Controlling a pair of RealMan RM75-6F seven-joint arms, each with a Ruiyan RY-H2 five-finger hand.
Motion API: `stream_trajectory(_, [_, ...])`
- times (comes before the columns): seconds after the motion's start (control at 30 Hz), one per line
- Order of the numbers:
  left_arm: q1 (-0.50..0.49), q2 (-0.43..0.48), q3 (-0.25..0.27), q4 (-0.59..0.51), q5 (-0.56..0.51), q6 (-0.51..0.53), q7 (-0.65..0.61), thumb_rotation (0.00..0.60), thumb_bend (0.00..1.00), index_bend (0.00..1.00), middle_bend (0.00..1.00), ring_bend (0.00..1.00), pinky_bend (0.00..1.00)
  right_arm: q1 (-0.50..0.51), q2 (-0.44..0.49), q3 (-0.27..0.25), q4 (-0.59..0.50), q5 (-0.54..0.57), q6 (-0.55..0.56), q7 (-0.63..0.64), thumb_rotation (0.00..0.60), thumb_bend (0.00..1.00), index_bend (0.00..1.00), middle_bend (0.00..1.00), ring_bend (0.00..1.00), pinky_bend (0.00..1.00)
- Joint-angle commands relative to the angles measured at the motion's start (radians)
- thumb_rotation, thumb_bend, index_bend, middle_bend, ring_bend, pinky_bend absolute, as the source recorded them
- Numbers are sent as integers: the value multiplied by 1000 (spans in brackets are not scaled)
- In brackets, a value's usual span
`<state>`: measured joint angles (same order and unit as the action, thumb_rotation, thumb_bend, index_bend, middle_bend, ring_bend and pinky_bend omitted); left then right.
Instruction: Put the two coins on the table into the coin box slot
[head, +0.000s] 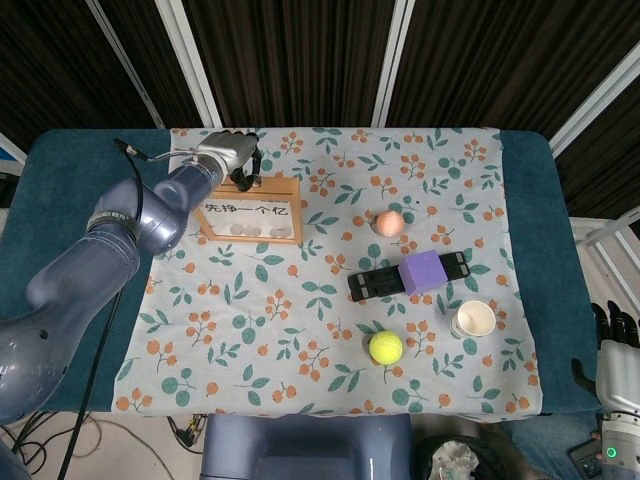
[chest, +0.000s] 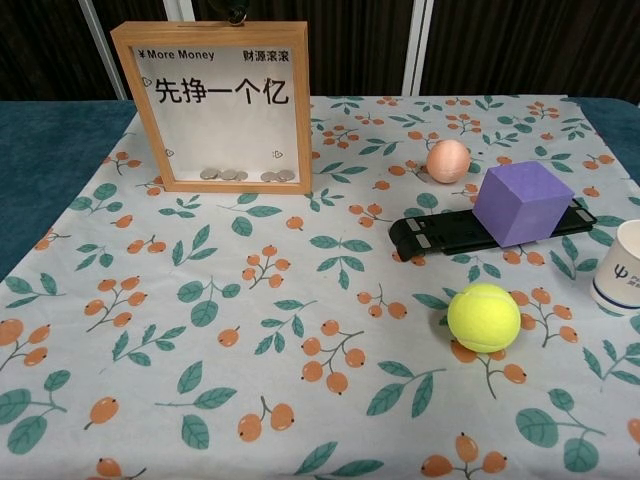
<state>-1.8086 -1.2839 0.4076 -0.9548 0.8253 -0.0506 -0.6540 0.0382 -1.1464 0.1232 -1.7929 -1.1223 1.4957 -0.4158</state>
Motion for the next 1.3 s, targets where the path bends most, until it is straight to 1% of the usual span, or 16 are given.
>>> stream_trajectory(0.03, [-1, -3, 5, 3, 2, 0, -3, 600, 505, 516, 23, 0, 0, 0, 0, 0, -1, 2, -1, 0, 600, 406, 96, 47, 75, 0])
stream_trajectory(0.23, [-3, -5, 10, 5, 3, 11, -7, 600, 504, 516, 23, 0, 0, 0, 1, 2, -3, 7, -2, 0, 600, 406, 96, 47, 75, 0])
stream_trajectory(0.73, [-10, -6, 52, -2, -15, 51, -5, 600, 504, 518, 24, 0, 0, 1, 1, 2, -6, 11, -2, 3, 600, 407, 96, 47, 75, 0])
stream_trajectory(1.03, [-18, -5, 64, -14, -36, 69, 5, 600, 504, 519, 24, 0, 0, 0, 2, 4, -8, 16, 1, 2, 600, 406, 96, 47, 75, 0])
stream_trajectory(1.3, [-23, -2, 63, -29, -56, 86, 20, 600, 504, 518, 24, 0, 0, 1, 2, 5, -9, 20, 0, 1, 600, 406, 96, 47, 75, 0])
